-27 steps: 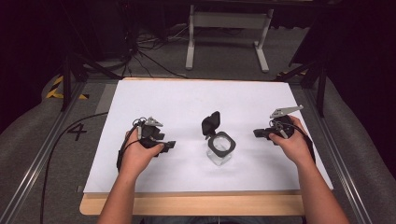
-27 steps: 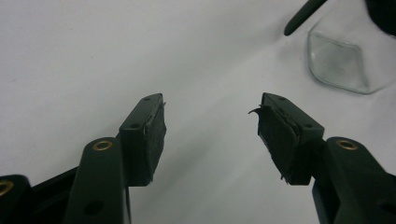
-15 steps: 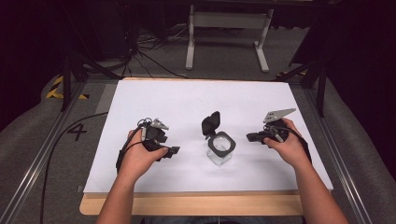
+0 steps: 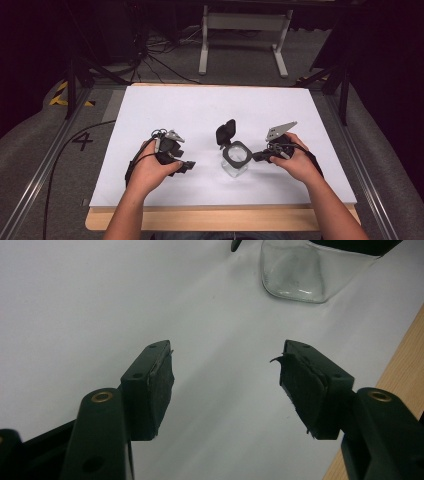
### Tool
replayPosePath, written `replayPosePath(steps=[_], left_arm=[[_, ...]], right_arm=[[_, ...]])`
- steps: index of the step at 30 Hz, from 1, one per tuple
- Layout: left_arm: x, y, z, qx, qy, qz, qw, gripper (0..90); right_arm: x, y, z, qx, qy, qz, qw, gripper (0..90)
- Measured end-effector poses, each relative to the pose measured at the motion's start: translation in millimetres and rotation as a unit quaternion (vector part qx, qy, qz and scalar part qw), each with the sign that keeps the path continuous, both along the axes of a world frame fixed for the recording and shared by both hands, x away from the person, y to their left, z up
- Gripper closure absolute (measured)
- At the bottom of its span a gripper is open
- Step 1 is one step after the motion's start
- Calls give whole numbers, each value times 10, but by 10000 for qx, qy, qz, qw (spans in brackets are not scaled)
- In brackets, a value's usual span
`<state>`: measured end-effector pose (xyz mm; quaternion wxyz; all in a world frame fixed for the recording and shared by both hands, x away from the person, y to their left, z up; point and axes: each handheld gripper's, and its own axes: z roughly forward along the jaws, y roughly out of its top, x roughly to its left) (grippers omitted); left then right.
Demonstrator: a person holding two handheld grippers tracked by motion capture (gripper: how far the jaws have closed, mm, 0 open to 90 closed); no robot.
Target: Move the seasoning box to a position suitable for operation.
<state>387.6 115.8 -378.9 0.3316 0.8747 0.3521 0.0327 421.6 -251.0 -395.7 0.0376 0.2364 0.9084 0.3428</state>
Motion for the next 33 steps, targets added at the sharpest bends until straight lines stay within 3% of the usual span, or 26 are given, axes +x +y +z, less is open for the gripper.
replayPosePath(steps=[12,33], left_arm=[[-6,-10,10,48,-63,15,10000,382],[24,-72,1,66,24,-114,9999,382]], right_arm=[[-35,57,-24,-187,6,35,9998,900],[-230,271,-26,-335,187,531,9979,900]])
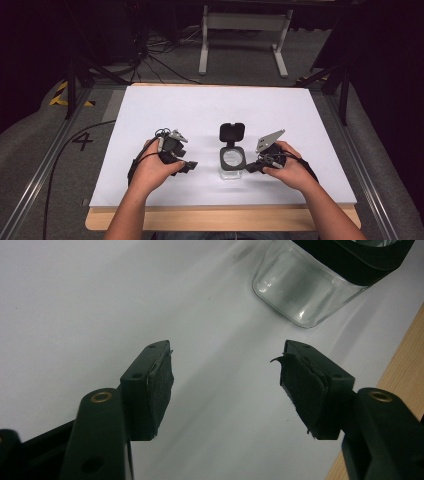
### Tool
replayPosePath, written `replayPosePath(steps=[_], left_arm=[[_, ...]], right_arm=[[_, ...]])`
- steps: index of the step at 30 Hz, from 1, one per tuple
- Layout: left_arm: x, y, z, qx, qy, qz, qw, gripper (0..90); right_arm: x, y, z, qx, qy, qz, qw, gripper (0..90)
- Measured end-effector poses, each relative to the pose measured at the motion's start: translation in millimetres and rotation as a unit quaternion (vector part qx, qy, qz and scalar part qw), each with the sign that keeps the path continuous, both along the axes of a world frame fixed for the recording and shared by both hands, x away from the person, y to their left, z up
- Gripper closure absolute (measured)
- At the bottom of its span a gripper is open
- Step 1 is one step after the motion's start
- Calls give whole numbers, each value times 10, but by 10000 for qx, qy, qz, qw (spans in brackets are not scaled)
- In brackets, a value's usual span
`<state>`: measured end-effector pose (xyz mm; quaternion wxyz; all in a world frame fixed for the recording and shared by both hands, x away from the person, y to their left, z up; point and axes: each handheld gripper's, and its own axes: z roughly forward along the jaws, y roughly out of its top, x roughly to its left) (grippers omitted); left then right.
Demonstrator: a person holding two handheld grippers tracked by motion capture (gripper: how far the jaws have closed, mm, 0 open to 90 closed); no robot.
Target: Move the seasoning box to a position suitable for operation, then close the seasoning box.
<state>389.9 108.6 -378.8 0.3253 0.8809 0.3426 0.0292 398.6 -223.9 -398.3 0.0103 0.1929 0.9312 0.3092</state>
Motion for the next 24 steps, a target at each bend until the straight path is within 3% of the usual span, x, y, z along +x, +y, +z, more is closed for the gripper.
replayPosePath(steps=[6,10,12,15,17,24], left_arm=[[-5,-15,-6,14,-4,-65,10000,390],[-25,-52,0,-84,72,-247,9996,449],[-36,-73,18,-170,36,-381,9991,560],[-57,-92,65,-244,-135,-472,9985,807],[-70,-120,85,-425,-157,-611,9971,897],[-161,-307,119,-685,-75,-1152,9910,899]], right_arm=[[-5,20,-10,8,-13,17,10000,900],[12,-37,33,81,-74,-99,9999,900],[20,-77,61,134,-93,-177,9997,900],[30,-131,97,218,-138,-289,9992,900],[32,-161,119,264,-177,-335,9989,900],[66,-246,235,495,-290,-476,9972,900]])
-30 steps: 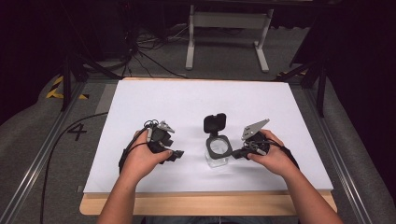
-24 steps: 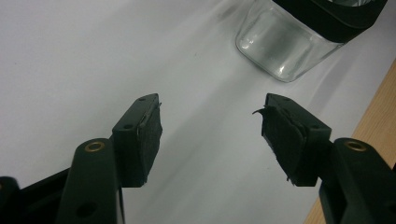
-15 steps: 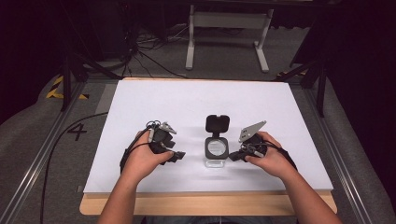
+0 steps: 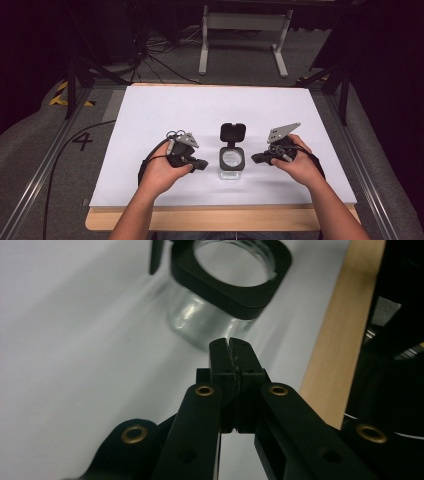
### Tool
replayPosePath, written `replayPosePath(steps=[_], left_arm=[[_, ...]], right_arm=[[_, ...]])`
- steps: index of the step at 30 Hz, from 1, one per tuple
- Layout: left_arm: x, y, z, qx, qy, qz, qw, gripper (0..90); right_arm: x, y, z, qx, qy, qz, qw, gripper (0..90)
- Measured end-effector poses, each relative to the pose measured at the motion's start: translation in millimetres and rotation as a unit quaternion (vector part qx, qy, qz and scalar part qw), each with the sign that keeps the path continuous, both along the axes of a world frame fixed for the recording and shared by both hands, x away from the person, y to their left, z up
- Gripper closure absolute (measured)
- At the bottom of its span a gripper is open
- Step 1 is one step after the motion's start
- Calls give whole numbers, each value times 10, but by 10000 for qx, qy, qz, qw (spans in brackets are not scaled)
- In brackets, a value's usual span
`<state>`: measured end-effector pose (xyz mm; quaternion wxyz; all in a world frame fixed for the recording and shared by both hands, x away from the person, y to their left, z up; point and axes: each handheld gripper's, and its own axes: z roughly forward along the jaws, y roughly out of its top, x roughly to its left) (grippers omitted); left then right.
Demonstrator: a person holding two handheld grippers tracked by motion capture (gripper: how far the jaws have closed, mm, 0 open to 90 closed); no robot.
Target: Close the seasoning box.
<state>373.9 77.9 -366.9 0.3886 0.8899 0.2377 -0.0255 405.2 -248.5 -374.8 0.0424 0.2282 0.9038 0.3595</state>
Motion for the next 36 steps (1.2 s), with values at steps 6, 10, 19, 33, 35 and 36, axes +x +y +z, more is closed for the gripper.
replayPosePath(steps=[6,10,19,33,35,36], left_arm=[[-60,-175,-17,-1,88,-344,9994,900],[-77,-239,-53,-22,130,-387,9992,900],[-51,-294,-152,-94,236,-452,9987,899],[-6,-341,-237,-118,259,-479,9984,899],[-15,-358,-245,-148,284,-454,9985,899],[-10,-361,-246,-105,271,-487,9984,899]], right_arm=[[67,-22,179,327,-51,-5,9995,900],[139,-14,312,384,-108,-1,9992,900],[281,6,584,649,-205,-87,9976,900],[475,229,987,838,-416,-73,9956,900],[507,272,1014,877,-393,-59,9954,900],[522,290,1017,890,-378,-51,9953,900]])
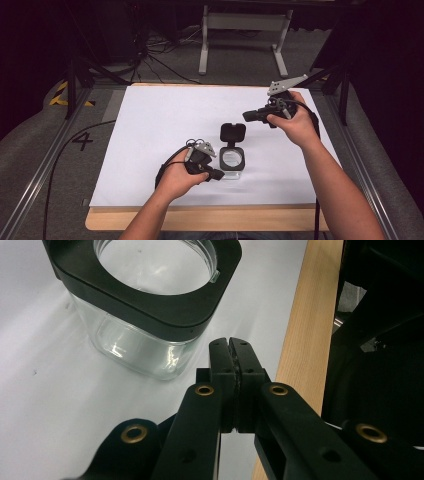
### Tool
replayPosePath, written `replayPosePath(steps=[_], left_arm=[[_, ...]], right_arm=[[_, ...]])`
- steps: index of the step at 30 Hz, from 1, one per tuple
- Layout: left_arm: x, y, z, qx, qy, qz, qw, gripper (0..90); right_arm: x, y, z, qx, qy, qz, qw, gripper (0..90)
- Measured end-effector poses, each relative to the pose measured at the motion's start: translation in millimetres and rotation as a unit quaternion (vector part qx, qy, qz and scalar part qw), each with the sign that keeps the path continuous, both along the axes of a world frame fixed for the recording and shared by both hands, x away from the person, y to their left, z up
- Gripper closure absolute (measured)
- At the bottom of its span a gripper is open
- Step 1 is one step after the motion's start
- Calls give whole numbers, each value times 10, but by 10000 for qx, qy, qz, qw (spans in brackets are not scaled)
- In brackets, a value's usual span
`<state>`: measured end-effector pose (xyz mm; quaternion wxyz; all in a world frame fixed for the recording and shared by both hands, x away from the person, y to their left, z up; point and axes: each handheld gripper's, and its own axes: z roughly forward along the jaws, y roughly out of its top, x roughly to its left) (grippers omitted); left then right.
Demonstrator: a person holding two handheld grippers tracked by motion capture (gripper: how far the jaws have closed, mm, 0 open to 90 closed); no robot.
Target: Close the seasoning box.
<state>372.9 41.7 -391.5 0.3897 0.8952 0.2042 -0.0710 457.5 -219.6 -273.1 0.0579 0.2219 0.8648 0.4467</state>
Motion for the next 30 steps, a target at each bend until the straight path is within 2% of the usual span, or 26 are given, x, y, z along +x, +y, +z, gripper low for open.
replayPosePath(steps=[9,14,17,22,23,28,29,30], left_arm=[[-2,-55,-57,-24,-20,-38,10000,899],[-12,-125,-82,-21,-80,-116,9999,899],[-24,-164,-103,-53,-97,-79,9999,899],[-29,-253,-161,28,-59,66,10000,899],[-37,-269,-179,-41,-139,179,9997,899],[-51,-317,-196,-70,-157,217,9996,900],[-43,-316,-189,-31,-109,121,9999,900],[-47,-331,-191,-47,-87,143,9998,900]], right_arm=[[176,186,-136,-299,197,-30,9994,900],[209,230,-201,-360,260,-13,9990,900],[216,250,-214,-378,269,-3,9989,900],[227,274,-244,-477,285,-9,9985,900],[227,275,-248,-479,274,5,9985,900],[229,293,-268,-451,260,5,9986,900],[229,293,-268,-451,260,5,9986,900],[229,297,-270,-458,246,16,9986,900]])
